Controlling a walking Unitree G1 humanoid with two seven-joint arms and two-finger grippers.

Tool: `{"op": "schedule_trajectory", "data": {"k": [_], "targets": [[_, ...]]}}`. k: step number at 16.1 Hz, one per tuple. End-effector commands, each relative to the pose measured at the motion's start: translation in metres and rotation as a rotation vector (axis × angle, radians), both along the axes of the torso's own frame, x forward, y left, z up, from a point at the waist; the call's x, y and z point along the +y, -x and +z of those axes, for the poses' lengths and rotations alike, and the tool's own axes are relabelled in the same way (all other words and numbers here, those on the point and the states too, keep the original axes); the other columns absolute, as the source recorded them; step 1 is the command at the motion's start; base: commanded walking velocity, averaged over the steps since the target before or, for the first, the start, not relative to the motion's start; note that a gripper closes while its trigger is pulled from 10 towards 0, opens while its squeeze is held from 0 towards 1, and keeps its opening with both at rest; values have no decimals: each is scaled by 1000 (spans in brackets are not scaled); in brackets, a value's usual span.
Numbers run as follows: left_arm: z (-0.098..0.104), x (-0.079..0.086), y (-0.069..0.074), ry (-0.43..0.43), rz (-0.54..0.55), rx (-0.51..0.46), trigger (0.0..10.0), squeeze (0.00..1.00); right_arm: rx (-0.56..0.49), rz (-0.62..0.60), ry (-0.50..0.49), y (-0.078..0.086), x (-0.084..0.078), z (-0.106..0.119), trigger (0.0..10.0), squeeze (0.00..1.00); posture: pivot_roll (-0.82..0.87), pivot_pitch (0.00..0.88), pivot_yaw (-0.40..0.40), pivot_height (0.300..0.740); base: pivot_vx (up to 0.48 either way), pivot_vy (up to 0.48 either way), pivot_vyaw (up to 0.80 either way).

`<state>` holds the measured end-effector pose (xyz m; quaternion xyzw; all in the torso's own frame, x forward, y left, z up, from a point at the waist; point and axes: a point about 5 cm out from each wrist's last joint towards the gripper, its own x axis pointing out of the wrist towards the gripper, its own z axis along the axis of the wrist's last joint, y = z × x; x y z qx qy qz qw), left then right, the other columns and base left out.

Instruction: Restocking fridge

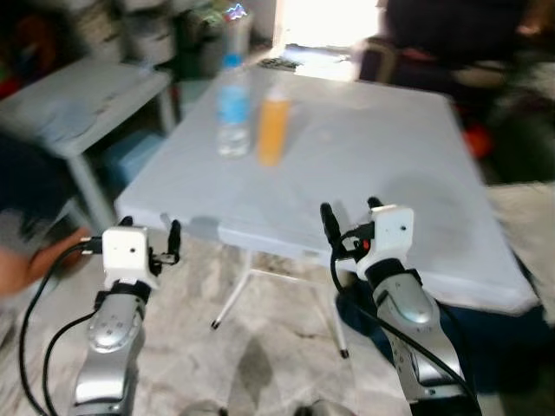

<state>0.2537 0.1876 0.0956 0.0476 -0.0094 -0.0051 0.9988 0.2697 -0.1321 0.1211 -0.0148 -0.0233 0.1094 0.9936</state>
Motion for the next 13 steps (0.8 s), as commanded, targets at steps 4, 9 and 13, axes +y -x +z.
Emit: {"op": "schedule_trajectory", "data": {"k": [4,9,13], "targets": [[3,-11,-5,24,-51,-6,10000,0,-13,-13,25,-5,-8,2,10000,0,32,24,-52,740,397,159,-161],[4,-18,-10,63,-60,-10,10000,0,-23,23,82,-8,-5,3,10000,0,25,31,-64,740,431,53,0],[6,-17,-11,61,-51,-18,10000,0,-25,34,78,-10,-1,3,10000,0,29,32,-65,740,291,383,0]]}}
